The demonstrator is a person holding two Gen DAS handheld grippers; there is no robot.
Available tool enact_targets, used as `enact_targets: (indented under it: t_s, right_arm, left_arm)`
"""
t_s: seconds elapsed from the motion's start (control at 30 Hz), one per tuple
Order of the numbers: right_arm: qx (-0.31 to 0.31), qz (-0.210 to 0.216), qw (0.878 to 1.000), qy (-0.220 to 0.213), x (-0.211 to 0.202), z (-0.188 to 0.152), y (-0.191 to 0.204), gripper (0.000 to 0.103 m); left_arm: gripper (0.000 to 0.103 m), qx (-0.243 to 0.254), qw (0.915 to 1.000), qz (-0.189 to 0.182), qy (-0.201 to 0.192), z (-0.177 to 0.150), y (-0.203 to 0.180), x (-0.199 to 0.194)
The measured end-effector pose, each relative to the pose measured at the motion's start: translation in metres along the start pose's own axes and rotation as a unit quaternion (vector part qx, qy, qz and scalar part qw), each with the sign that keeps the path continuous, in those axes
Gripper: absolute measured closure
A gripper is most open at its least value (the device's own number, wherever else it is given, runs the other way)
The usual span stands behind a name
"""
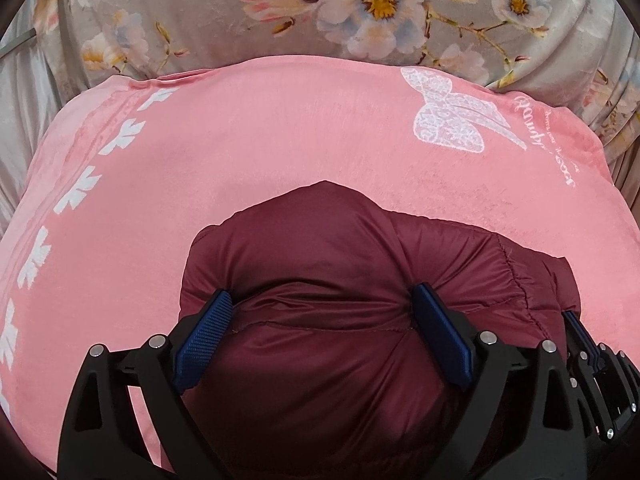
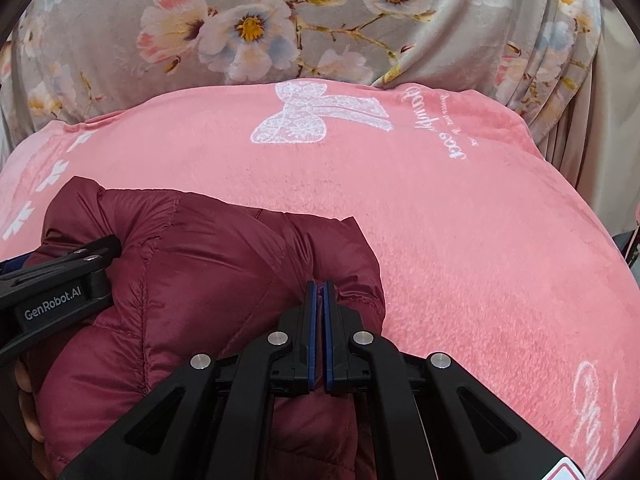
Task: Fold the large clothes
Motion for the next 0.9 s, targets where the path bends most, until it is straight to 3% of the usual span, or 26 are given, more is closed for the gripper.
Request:
enact_targets:
  t_s: [0.77,0.9]
  right_arm:
    - [-0.016,-0.011,1.000,0.015,0.0084,-0.0061,0.0082,0.100]
    - [-0.015,-0.009,1.000,0.015,0.0076,-0.0056,0.0091,0.098]
  left_arm:
    - [0.011,0.019,0.9994,0.027,-0.010,-0.0068,-0.0042,0.0083]
    - [0.011,0.011,0.9998,0.017,-0.004,-0.0067,-0.0028,0.0082]
Point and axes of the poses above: each gripper's, at about its wrist camera, not at the fingertips, and x roughly the way its jaws point, y to its left, z to its top, the point moved 8 cm from there along x, roughly the way its jaws point, and after that the axes turned 10 degrees about -y, right-handed, at the moved point
